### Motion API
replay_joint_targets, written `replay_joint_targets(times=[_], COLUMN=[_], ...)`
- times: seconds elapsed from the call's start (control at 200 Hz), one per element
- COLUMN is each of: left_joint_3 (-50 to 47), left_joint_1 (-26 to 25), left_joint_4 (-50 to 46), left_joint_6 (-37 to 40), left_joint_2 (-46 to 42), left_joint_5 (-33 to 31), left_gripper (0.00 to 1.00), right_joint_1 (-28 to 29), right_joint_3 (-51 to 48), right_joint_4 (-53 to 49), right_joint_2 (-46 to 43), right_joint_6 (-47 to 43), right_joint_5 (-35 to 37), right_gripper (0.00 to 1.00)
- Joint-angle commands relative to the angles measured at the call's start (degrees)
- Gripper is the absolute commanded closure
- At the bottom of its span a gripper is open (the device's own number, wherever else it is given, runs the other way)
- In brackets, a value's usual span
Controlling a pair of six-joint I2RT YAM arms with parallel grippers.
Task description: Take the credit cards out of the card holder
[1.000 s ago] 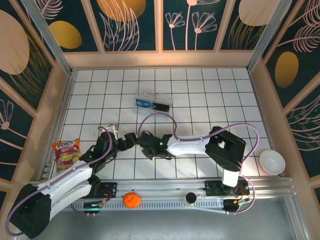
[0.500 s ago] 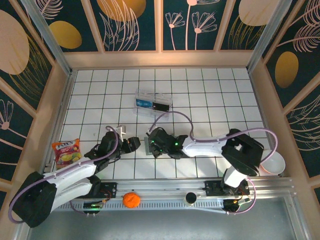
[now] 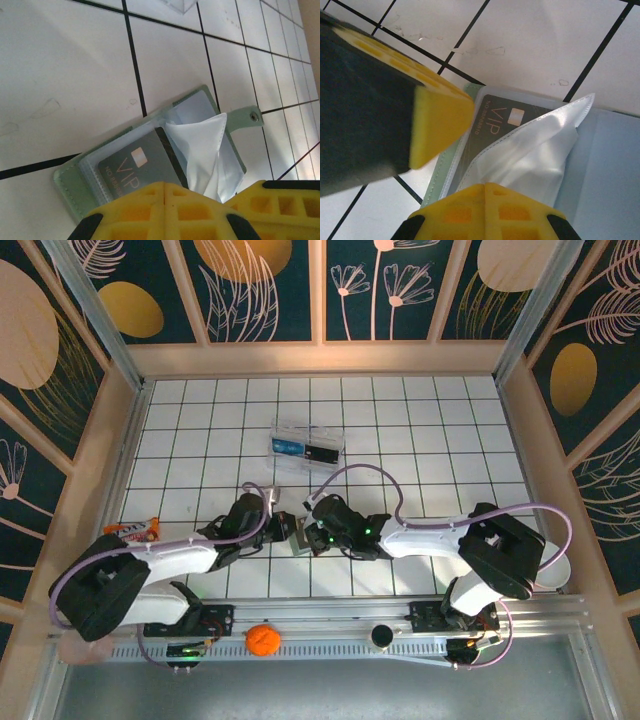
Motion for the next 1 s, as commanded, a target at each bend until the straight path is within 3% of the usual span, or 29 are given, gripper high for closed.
replay_joint_targets(times=[0.0,0.225,0.43,0.535,0.661,0.721,0.836,0.996], left_joint_3=[1.50,3.98,3.17,3.45,4.02,4.26,4.57,6.02], left_joint_1=[-0.77,-0.87,-0.90,-0.95,-0.88,-0.93,-0.96,-1.08], left_joint_4=[0.45,-4.66,-7.13,-6.80,-6.43,-5.94,-4.80,-5.65], left_joint_6=[-0.12,2.40,4.15,4.55,5.14,5.36,5.14,4.91], left_joint_2=[3.07,7.18,7.72,8.26,8.12,8.37,9.08,6.84], left_joint_5=[0.91,-0.01,-1.62,-1.29,-1.01,-0.47,0.62,2.07], left_gripper=[1.00,1.00,1.00,1.00,1.00,1.00,1.00,1.00], right_joint_1=[-0.34,-0.11,-0.72,-1.04,-1.06,-1.13,-1.20,-1.69], right_joint_3=[-0.75,-1.32,-3.29,-4.03,-3.88,-3.21,-1.06,0.74], right_joint_4=[1.55,-1.10,-9.51,-14.27,-17.80,-17.29,-11.52,-11.34], right_joint_2=[-1.63,-2.13,-5.34,-7.27,-11.64,-14.10,-15.10,-12.01], right_joint_6=[2.40,5.62,11.72,15.12,15.90,12.54,4.11,5.10], right_joint_5=[0.88,5.69,17.78,22.91,26.02,25.10,13.55,12.58], right_gripper=[1.00,1.00,1.00,0.74,0.65,0.65,0.72,0.74])
